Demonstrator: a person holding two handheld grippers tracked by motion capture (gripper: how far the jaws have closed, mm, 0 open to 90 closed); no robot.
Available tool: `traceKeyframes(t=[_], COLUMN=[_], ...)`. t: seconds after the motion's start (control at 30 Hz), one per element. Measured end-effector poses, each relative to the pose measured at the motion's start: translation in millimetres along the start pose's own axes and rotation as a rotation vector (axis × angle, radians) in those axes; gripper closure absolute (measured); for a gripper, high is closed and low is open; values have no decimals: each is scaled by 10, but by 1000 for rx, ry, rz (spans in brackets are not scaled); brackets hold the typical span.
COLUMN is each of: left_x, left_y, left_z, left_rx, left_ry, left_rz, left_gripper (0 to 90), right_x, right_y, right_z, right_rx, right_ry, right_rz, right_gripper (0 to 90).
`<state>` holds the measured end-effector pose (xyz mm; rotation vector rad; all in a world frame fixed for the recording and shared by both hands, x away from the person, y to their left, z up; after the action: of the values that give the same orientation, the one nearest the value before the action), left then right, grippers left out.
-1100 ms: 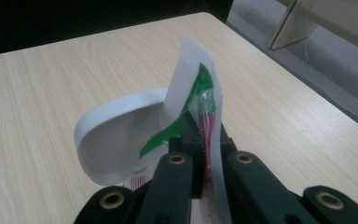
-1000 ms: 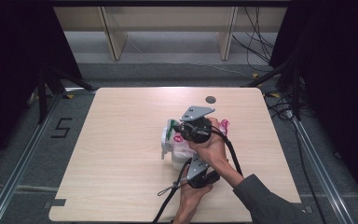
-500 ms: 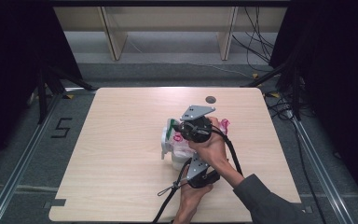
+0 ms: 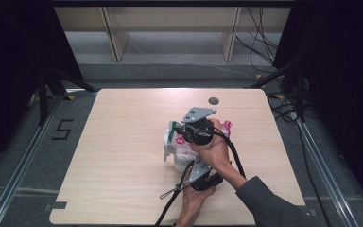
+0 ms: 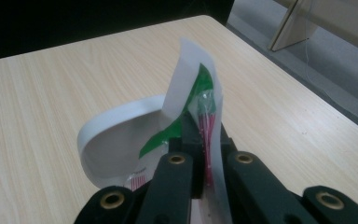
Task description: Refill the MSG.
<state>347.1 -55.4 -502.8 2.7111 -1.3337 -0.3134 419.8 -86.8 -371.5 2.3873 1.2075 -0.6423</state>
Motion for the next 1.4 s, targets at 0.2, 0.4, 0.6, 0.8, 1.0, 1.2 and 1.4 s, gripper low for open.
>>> traceKeyframes(t=[0.2, 0.4, 0.6, 0.8, 1.0, 1.2, 1.4], left_x=[47, 43, 35, 22, 21, 49, 41], left_y=[-31, -24, -32, -31, -17, -21, -26], left_z=[39, 37, 32, 21, 29, 43, 33], left_rx=[-15, -27, -20, -21, -24, -36, -40], left_ry=[27, 27, 34, 39, 19, 38, 47], left_rz=[21, 16, 24, 26, 11, 26, 33], left_gripper=[727, 729, 731, 732, 733, 736, 739], right_x=[-33, -52, -68, -54, -71, -96, -86], right_y=[19, 2, -27, -32, -28, -25, -58], right_z=[-14, -26, -26, -35, -46, -49, -53], right_rx=[4, -5, 7, 4, -2, -2, -6], right_ry=[7, 28, 14, 28, 26, 36, 36], right_rz=[-7, 6, -1, 10, -1, 12, 15], right_gripper=[900, 900, 900, 900, 900, 900, 900])
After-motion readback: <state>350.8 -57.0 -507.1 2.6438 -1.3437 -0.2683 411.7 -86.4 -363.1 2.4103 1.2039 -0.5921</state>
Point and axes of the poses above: each handheld gripper's, and its own axes: x roughly forward along the jaws, z roughly out of its underside, y roughly to its right, the point moved 1 cm from there along x, roughly forward along the jaws, and after that the axes turned 1 degree about -x, right-handed, at the moved point
